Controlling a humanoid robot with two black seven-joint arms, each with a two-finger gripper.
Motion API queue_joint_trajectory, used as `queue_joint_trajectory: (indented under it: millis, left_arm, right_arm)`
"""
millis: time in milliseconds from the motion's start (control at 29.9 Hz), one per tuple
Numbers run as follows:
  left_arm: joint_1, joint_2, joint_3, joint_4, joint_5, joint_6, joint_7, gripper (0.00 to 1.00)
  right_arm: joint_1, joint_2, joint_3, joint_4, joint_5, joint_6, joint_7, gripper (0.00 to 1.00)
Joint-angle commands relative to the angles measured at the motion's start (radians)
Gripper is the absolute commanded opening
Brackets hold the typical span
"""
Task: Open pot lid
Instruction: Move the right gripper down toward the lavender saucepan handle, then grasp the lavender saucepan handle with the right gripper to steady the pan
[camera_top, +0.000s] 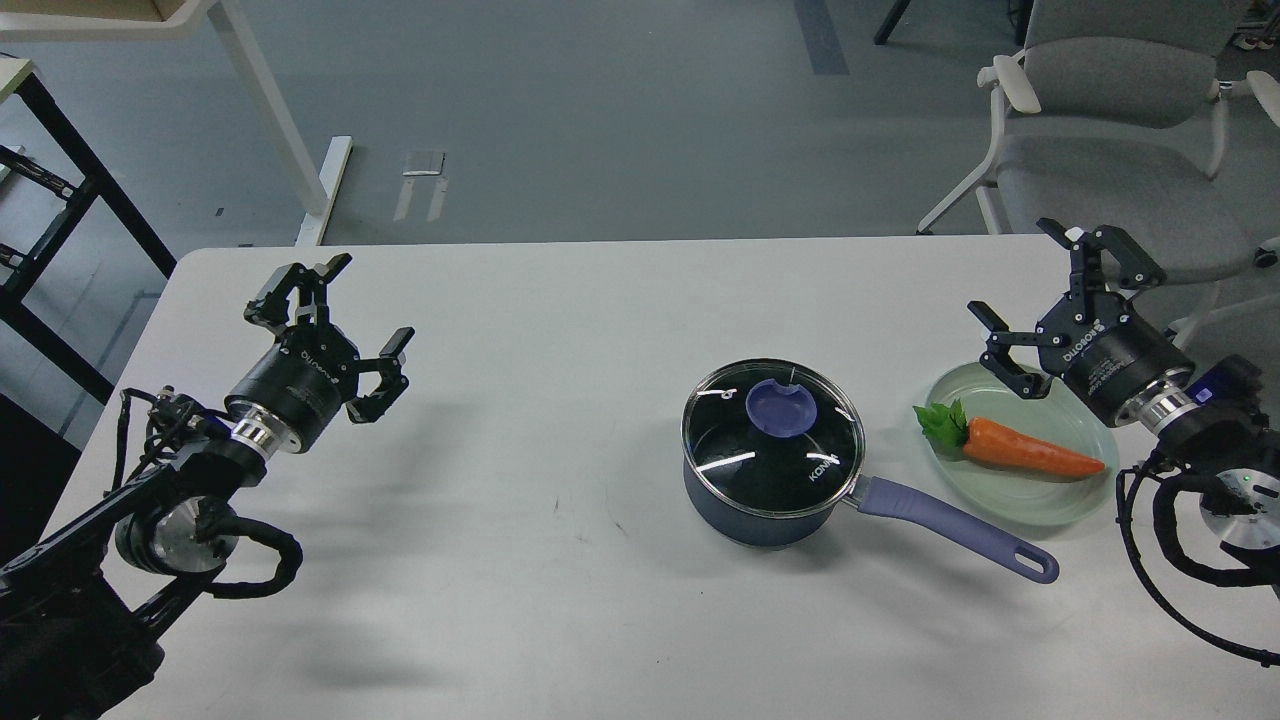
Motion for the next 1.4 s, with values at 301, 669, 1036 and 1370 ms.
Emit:
queue_joint_trajectory:
  millis: [301,669,1036,1370]
  left_arm:
    - [-0.014,0.045,0.0,-0.001,-0.001,0.002,0.0,0.99]
    - [-0.024,0.09,0.002,0.001,-0.001,-0.014,-0.009,0.99]
    - [-0.028,0.093,0.004,-0.007,-0.001,-0.054,-0.012,0.99]
    - [-0.026,0.093,0.005,-0.044,0.0,-0.05,-0.012,0.99]
  right_arm:
    - [0.072,-0.199,0.002,0.158,-0.2,0.003,0.0,1.0]
    - [0.229,-0.43,-0.015,0.45,-0.979,0.001,0.0,1.0]
    - [0.232,-0.447,-0.13,0.521,-1.722,-0.006,0.0,1.0]
    - [0.258,-0.39,-0.149,0.519,-2.104,-0.006,0.0,1.0]
